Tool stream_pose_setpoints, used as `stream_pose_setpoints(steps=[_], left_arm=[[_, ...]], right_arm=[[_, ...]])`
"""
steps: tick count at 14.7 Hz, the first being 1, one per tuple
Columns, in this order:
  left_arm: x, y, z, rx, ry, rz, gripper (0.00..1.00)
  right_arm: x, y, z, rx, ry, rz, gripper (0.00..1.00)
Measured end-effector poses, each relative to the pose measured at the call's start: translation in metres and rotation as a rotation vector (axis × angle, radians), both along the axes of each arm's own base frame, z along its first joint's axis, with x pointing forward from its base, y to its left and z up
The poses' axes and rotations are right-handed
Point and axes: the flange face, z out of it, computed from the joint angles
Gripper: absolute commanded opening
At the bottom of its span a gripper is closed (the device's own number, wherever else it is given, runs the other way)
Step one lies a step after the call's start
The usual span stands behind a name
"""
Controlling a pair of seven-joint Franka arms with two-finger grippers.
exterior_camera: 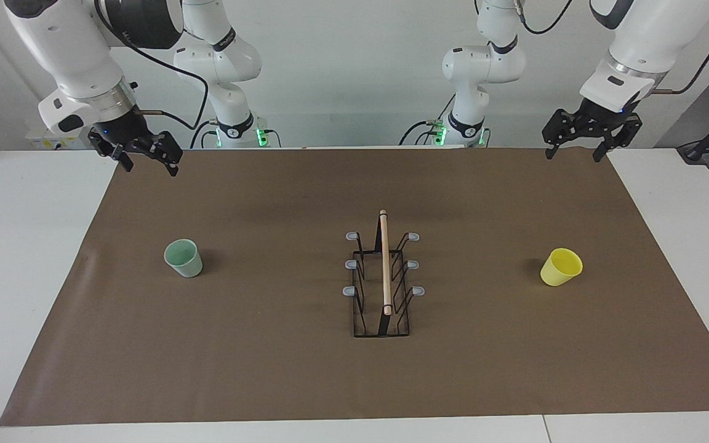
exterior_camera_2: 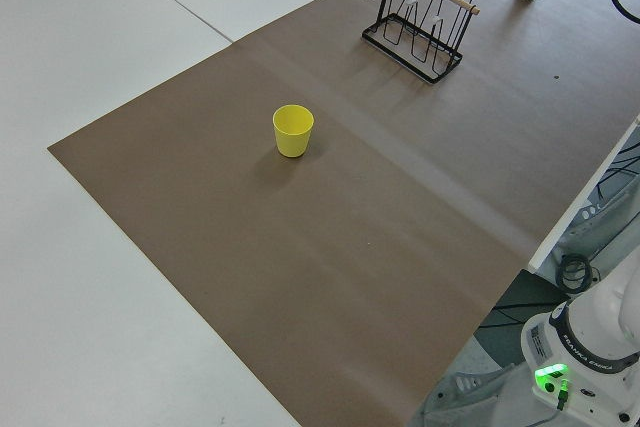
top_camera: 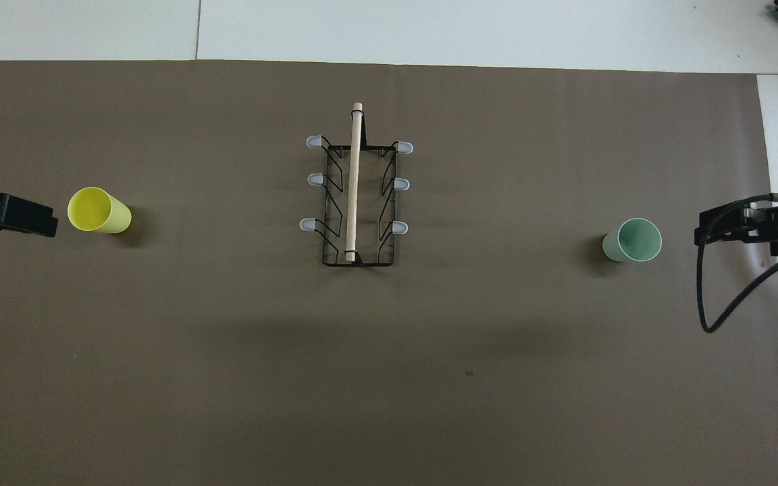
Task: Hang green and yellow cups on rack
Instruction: 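Move the right gripper toward the pale green cup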
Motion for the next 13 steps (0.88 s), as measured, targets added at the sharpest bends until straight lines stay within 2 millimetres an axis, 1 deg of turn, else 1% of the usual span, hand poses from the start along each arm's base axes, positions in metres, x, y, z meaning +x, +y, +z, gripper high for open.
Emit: stream_pose_setpoints(steps=[1, 5, 10, 13], left_arm=[[0.0, 0.001, 0.001, -0.003, -0.002, 0.003, 1.0], [0.001, 0.019, 0.004, -0.01, -0.007, 0.035, 1.0], [0.0, 0.017, 0.001, -0.01, 0.004, 0.031, 1.0], [0.0, 0.019, -0.001, -0.007, 0.009, 0.09, 1.0]], right_arm=[[0.0, 0.0, 0.0, 0.0, 0.0, 0.0, 1.0], [0.0, 0.0, 0.0, 0.0, 0.0, -0.001, 1.0], [0.002, 0.007, -0.01, 0.002, -0.007, 0.036, 1.0], [0.001, 0.009, -0.017, 0.004, 0.006, 0.048, 1.0]])
